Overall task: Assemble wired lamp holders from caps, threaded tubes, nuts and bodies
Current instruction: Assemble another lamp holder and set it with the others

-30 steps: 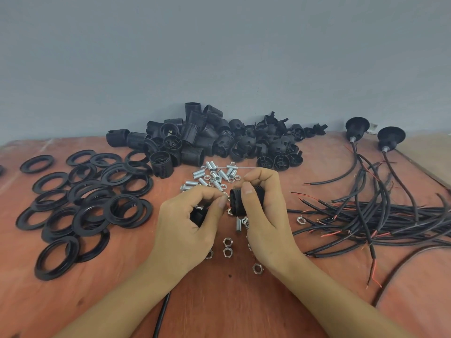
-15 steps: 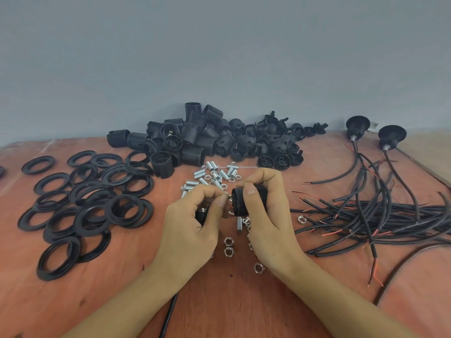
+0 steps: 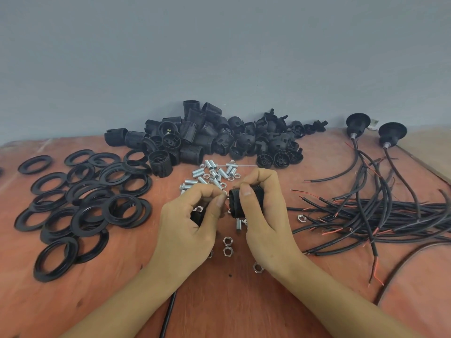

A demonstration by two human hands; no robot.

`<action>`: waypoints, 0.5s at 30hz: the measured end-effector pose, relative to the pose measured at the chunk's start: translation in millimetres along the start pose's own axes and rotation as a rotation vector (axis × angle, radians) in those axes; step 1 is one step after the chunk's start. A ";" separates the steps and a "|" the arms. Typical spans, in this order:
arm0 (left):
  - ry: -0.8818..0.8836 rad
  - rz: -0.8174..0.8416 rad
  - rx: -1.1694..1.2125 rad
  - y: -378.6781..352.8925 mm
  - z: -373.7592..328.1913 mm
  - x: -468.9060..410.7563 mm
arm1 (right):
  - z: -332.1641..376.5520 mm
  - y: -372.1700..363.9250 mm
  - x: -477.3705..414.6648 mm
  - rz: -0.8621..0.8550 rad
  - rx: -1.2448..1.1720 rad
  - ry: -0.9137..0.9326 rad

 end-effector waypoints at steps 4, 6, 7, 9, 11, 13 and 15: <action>-0.004 0.016 0.001 -0.7 -1.3 0.6 | -0.9 -0.7 1.6 -0.003 -0.001 -0.001; -0.015 0.021 0.000 -1.0 -2.0 0.6 | -0.8 -1.1 2.4 -0.009 -0.006 0.003; -0.019 0.021 -0.005 -0.7 -2.5 0.9 | -0.8 -1.5 2.9 -0.009 -0.007 0.006; -0.023 0.016 -0.010 -0.8 -3.3 1.3 | -0.4 -1.2 3.7 -0.010 -0.005 0.012; -0.014 0.000 -0.010 -0.5 -2.5 1.7 | 1.1 -1.1 3.1 -0.001 0.002 0.022; 0.012 -0.017 -0.001 0.0 -0.4 1.2 | 2.4 -1.4 1.3 0.012 0.012 0.026; 0.039 -0.022 0.007 -0.3 0.7 -0.4 | 2.5 -0.8 -1.1 -0.003 0.001 0.011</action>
Point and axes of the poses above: each hand's wrist, its own x-axis away from the middle knuckle, its own y-axis out of the back of the hand, z = x × y, the point moved 2 cm from there along -x, towards the middle knuckle, and after that the axes turned 3 degrees about -y, right-handed, at the moved point
